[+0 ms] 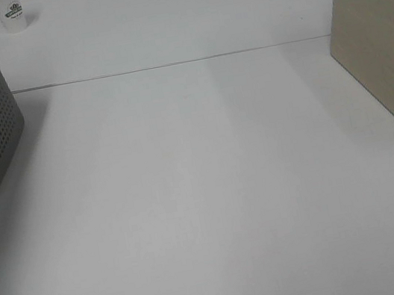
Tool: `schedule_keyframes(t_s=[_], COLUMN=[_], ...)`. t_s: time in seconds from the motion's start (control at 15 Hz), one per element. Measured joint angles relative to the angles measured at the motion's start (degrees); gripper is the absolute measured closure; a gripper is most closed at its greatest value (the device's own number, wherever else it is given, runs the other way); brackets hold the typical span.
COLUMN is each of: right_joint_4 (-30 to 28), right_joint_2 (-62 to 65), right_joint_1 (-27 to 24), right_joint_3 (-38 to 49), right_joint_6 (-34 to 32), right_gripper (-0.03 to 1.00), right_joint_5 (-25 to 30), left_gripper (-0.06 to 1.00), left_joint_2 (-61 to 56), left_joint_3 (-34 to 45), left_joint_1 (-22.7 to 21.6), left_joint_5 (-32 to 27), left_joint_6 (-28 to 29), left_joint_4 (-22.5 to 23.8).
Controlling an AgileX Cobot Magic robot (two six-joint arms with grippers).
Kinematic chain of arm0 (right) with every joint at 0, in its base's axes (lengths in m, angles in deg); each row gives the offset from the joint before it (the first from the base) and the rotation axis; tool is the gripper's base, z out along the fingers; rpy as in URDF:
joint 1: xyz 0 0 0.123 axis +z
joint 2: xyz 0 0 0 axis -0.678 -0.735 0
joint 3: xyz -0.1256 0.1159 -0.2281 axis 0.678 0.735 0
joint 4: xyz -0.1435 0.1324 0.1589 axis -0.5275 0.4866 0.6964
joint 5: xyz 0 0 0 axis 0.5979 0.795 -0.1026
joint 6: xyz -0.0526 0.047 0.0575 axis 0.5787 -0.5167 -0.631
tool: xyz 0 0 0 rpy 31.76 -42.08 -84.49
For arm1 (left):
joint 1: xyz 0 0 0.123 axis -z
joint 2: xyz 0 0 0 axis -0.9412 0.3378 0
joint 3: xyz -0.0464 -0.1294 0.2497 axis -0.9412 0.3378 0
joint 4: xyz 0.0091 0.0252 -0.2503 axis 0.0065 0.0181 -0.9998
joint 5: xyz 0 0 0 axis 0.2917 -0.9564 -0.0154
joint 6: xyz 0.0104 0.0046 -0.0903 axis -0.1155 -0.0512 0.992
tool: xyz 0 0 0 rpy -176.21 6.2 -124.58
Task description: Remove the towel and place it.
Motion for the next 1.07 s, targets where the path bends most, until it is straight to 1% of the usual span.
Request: schedule_keyframes(t_s=[0.13,0.2,0.33,0.47,0.67,0.73,0.8,1.0,1.07], right_joint_4=[0.0,0.0,0.0,0.0,0.0,0.0,0.0,0.0,0.0], right_joint_2=[0.0,0.0,0.0,0.0,0.0,0.0,0.0,0.0,0.0], right_joint_1=[0.0,0.0,0.0,0.0,0.0,0.0,0.0,0.0,0.0], right_joint_3=[0.0,0.0,0.0,0.0,0.0,0.0,0.0,0.0,0.0], right_joint_6=[0.0,0.0,0.0,0.0,0.0,0.0,0.0,0.0,0.0], right_gripper=[0.2,0.2,0.2,0.2,0.2,0.2,0.2,0.2,0.2], right_joint_5=[0.0,0.0,0.0,0.0,0.0,0.0,0.0,0.0,0.0], left_gripper=[0.94,0.94,0.94,0.94,0.94,0.94,0.94,0.94,0.94], left_joint_2=[0.0,0.0,-0.1,-0.1,-0.1,-0.1,0.1,3.6,6.0], left_joint_3=[-3.5,-4.2,-7.7,-12.4,-15.2,-15.6,-15.9,-16.1,-16.1], left_joint_1=[0.0,0.0,0.0,0.0,1.1,2.9,5.7,16.2,19.0], left_joint_5=[6.1,7.3,12.3,15.0,15.3,15.2,15.1,12.7,12.3], left_joint_6=[0.0,0.0,0.0,0.0,0.0,0.0,0.0,0.0,0.0], left_joint_4=[0.0,0.1,0.1,0.1,0.1,0.2,1.1,7.4,8.4])
